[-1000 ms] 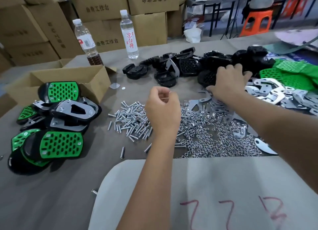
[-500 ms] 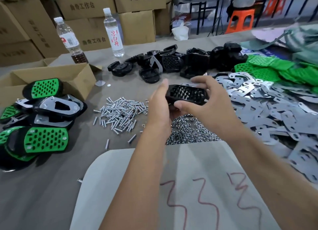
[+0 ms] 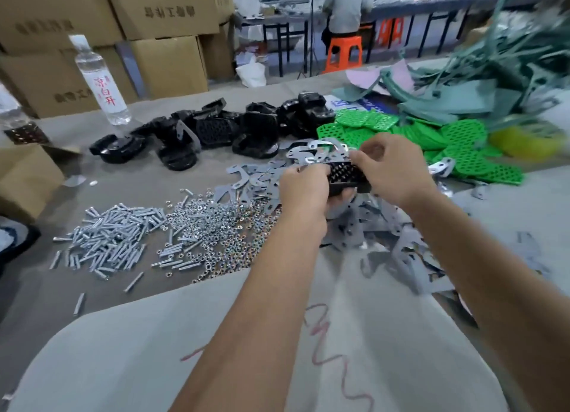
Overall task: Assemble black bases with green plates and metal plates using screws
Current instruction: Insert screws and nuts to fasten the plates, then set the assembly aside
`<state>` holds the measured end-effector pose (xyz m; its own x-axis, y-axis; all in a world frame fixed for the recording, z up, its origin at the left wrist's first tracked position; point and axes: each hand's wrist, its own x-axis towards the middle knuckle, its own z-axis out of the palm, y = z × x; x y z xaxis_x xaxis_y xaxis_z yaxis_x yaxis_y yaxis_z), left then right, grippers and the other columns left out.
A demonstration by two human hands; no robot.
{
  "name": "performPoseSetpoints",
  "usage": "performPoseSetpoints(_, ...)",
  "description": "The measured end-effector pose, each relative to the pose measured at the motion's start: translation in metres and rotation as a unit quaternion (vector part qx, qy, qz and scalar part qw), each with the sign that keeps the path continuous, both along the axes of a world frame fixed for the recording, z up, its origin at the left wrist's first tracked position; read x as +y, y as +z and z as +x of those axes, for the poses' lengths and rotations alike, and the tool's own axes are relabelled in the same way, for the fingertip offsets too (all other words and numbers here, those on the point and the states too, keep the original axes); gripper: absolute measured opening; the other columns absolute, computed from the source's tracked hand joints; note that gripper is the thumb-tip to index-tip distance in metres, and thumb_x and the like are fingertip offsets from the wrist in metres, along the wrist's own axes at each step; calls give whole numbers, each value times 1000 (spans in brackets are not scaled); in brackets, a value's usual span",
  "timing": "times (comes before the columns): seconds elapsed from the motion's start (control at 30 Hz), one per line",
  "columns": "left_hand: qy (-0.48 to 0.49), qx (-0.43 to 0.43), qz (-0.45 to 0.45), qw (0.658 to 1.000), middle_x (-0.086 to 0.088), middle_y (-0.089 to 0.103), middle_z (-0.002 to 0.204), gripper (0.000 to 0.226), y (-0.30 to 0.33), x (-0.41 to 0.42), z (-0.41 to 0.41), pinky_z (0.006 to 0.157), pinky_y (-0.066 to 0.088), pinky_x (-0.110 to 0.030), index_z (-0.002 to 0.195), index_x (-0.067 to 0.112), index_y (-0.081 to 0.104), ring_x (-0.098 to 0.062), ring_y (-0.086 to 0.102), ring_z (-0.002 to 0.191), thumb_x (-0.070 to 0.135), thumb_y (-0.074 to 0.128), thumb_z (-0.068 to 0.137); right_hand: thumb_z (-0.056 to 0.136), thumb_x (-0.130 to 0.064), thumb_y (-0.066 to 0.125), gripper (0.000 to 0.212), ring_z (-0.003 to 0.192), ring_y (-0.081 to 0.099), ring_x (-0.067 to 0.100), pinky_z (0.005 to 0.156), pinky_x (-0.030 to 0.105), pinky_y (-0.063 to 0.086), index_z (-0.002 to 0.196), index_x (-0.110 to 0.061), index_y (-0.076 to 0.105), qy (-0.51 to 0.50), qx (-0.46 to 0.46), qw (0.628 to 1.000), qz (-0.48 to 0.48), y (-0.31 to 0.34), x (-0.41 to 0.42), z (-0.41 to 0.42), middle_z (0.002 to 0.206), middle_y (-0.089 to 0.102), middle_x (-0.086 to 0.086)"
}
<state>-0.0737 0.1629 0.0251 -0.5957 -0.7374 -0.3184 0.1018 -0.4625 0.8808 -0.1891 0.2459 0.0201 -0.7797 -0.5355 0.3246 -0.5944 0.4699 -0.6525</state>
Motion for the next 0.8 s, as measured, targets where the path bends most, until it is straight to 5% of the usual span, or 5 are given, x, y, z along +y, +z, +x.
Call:
performPoseSetpoints(0.2,-47,-19,3,999,-25,61,112,21,-1,35,-45,46,58,-32,117,5,50,-35,68,69,0,56,98,101,-28,62,42,130,50,43,110,47,36,135,-4,57,-142,88,951,259,-8,36,-108,134,60,26)
performPoseSetpoints(0.43,-67,-29,-1,997,-17,57,110,16,-12,43,-62,50,60,-32,110,8,51,-35,70,83,2,60,98,106,-18,52,78,159,7,36,125,64,9,166,-19,1,-51,39,941,332,-23,31,-159,172,8,16)
performPoseSetpoints(0.5,-59,-25,4,998,-16,58,107,20,-14,40,-63,51,60,-31,116,7,52,-33,70,78,2,59,98,103,-16,58,75,152,28,40,123,63,17,163,-13,13,-70,38,949,307,-23,27,-161,165,28,21)
performPoseSetpoints(0.6,-55,-18,9,998,-21,63,109,27,-16,38,-62,50,59,-30,122,6,51,-30,71,67,2,59,97,94,-13,72,45,119,60,45,103,52,49,135,-2,58,-127,114,960,223,-22,23,-152,127,66,27)
performPoseSetpoints(0.8,-31,2,5,1000,-25,66,111,20,-14,26,-54,50,58,-31,118,3,53,-30,71,68,2,57,98,88,-48,78,47,84,71,35,82,37,56,110,-7,77,-116,95,977,154,-7,32,-111,90,76,19)
